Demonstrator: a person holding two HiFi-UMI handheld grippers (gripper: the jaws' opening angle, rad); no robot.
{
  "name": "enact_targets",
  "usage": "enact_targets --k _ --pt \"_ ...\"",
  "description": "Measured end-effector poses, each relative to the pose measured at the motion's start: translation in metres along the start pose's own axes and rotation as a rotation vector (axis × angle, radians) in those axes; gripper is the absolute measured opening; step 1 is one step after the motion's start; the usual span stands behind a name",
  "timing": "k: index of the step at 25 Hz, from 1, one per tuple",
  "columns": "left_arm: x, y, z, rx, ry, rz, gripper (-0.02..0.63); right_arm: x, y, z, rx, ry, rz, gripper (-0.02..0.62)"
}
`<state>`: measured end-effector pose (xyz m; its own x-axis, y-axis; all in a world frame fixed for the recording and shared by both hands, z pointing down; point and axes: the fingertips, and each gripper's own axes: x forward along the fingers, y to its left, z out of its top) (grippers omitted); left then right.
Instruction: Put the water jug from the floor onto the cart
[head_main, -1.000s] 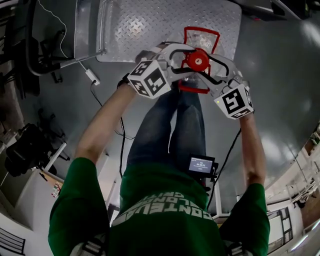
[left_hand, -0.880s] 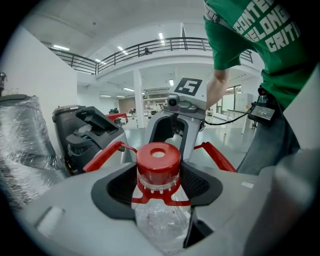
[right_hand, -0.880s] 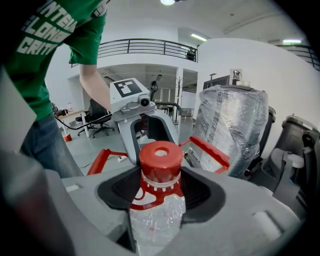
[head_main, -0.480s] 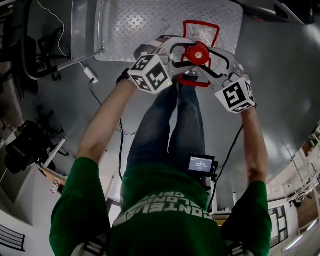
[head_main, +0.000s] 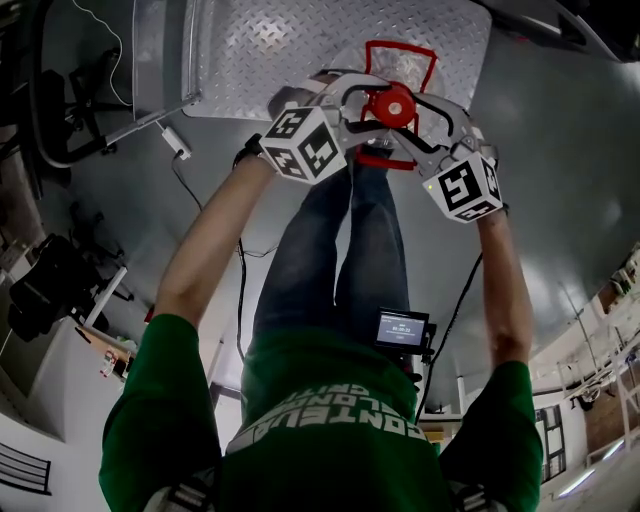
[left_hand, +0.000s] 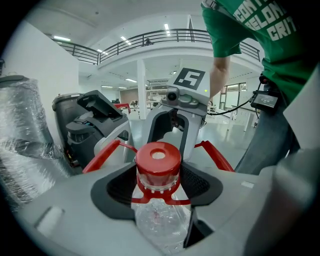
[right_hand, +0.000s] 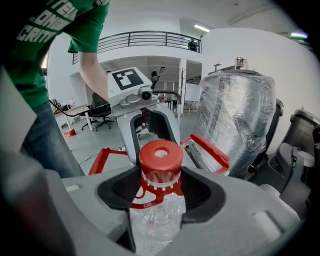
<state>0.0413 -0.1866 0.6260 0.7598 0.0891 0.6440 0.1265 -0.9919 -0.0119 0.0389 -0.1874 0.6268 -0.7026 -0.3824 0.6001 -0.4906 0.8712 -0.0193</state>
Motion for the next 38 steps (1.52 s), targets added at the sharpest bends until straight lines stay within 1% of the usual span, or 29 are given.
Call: enact_targets --k 7,12,15,18,22,27,32,38 --pt "0.018 0.005 -0.015 -0.013 0.031 -0.001 0.279 0.013 -0.006 -0.018 -0.002 0.021 0.026 0.235" --pt "0.031 0.011 -0.019 -0.007 0.057 0.003 0.279 0.016 -0.015 -0.032 -0.014 0.046 0.020 0.235" --pt "0.036 0.011 -0.025 -0.023 0.051 0.013 0.279 0.020 -0.016 -0.037 -0.009 0.042 0.017 0.235" --pt "0.037 0.015 -0.026 -0.041 0.041 0.024 0.278 0.022 -0.019 -0.039 0.010 0.027 0.020 0.235" --pt "0.039 0.016 -0.027 -0.043 0.040 0.010 0.279 0.022 -0.021 -0.040 0.009 0.023 0.037 0.236" --pt "0.039 0.018 -0.026 -0.049 0.043 0.014 0.278 0.023 -0.023 -0.039 -0.026 0.027 0.034 0.242" --pt "0.039 0.015 -0.027 -0.062 0.051 0.030 0.278 0.022 -0.020 -0.041 -0.039 0.033 0.046 0.242" --pt "0.035 0.016 -0.028 -0.071 0.072 0.061 0.273 0.019 -0.018 -0.043 -0.065 0.057 0.043 0.242"
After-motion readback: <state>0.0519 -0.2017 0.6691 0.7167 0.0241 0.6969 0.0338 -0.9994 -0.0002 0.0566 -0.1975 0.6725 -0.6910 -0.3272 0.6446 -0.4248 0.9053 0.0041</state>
